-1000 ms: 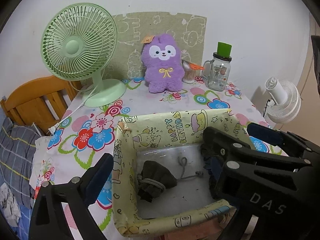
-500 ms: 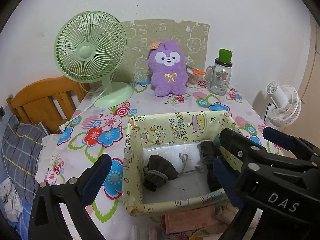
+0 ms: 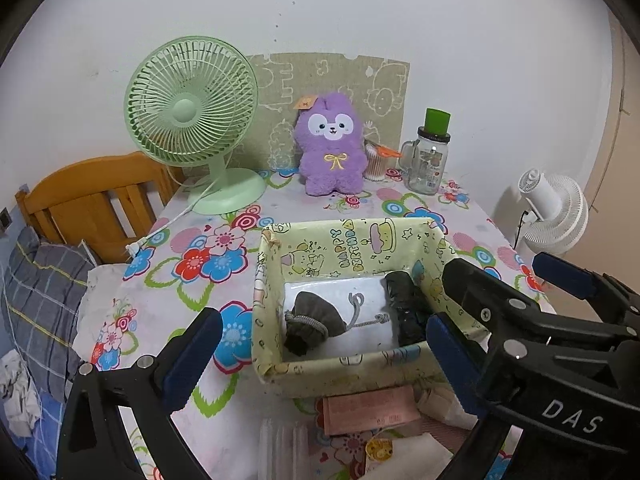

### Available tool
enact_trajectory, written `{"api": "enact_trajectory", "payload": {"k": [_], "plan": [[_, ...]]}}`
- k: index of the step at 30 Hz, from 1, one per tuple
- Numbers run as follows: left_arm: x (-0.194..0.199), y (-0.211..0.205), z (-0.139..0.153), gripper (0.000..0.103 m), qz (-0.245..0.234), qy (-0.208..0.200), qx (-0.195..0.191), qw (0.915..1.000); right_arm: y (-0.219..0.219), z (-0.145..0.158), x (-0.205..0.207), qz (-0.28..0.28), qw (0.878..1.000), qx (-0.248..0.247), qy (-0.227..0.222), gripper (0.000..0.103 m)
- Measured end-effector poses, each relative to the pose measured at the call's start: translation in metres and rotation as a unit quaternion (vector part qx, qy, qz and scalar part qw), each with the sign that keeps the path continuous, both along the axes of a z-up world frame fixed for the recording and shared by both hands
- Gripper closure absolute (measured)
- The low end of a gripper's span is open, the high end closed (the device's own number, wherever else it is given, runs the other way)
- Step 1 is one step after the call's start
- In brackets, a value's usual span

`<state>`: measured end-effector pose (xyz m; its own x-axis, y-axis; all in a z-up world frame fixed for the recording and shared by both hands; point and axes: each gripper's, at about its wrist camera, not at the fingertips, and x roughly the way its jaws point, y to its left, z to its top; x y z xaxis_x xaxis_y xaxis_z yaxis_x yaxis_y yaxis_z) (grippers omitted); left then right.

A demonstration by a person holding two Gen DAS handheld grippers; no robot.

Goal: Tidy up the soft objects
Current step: 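Withdraw both grippers from the box toward the remaining items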

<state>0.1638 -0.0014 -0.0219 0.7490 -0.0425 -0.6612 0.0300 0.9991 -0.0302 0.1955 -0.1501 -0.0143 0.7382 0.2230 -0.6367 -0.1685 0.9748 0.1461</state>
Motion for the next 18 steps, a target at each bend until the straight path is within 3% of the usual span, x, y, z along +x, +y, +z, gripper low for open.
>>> {"api": "enact_trajectory", "payload": {"k": [18], "plan": [[-0.045,0.0,0.008,0.0,-0.002,-0.019,0.0,0.9998,0.002,0.013,-0.05,0.012,1.0,-0.009,-0.028,0.004]]}}
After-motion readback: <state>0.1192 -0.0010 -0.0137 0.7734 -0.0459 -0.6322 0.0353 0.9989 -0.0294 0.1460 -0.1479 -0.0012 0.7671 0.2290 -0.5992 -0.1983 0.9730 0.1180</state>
